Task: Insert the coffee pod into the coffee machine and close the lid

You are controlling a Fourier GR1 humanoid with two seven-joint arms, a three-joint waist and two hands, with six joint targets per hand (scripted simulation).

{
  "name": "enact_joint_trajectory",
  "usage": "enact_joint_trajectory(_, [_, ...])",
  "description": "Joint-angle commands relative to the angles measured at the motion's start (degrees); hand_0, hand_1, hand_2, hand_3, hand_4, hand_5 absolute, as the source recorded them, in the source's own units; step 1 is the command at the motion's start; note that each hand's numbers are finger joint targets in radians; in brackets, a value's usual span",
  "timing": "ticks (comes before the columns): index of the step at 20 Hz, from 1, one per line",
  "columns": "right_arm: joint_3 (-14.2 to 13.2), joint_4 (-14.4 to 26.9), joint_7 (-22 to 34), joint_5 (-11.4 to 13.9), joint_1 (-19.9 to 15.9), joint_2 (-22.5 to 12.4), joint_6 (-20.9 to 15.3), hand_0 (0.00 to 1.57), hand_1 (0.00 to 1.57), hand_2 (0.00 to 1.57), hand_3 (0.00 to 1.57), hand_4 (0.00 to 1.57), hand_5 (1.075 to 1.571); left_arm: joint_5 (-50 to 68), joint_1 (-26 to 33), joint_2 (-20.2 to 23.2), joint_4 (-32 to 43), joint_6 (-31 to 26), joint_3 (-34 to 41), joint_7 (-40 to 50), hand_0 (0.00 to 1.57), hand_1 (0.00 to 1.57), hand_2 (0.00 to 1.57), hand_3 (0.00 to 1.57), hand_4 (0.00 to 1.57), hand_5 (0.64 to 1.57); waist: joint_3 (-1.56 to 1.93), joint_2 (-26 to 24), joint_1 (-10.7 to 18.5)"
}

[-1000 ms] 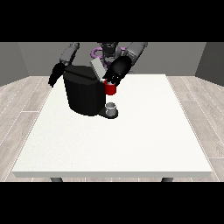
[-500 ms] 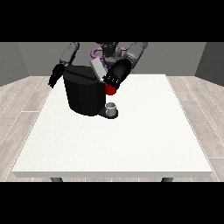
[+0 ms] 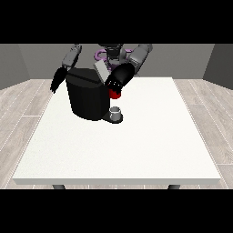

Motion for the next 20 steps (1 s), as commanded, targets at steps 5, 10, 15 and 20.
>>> enact_joint_trajectory(5, [-1.13,-0.15,-1.59,-1.59,0.79,-1.70,2.40,0.00,0.00,0.00,0.00,0.16,1.571,-1.81,0.30,2.82,0.23,1.42,-0.52,-3.60,1.09,1.09,1.07,0.80,0.00,1.571,-0.07,0.49,-0.68])
enact_joint_trajectory(10, [0.72,-1.51,2.81,1.59,-1.20,0.39,-1.59,0.00,0.00,0.00,0.00,0.21,1.571,-4.13,-0.81,4.35,0.89,3.96,-1.38,-5.01,0.74,0.74,0.87,0.65,0.00,1.571,-0.10,1.74,-0.49])
enact_joint_trajectory(15, [0.90,-0.32,-0.81,0.99,1.51,0.99,-0.90,0.00,0.00,0.00,0.00,0.12,1.571,-4.83,0.10,2.62,1.42,4.40,-1.52,-2.36,0.00,0.00,0.62,0.49,0.00,1.571,-0.06,0.52,-0.82])
enact_joint_trajectory(20, [0.19,-0.30,-1.74,0.48,1.73,0.85,-0.96,0.00,0.00,0.00,0.00,0.15,1.571,-4.45,0.95,3.73,1.52,4.56,-0.93,-5.66,0.00,0.00,0.53,0.45,0.00,1.571,-0.07,0.58,0.56])
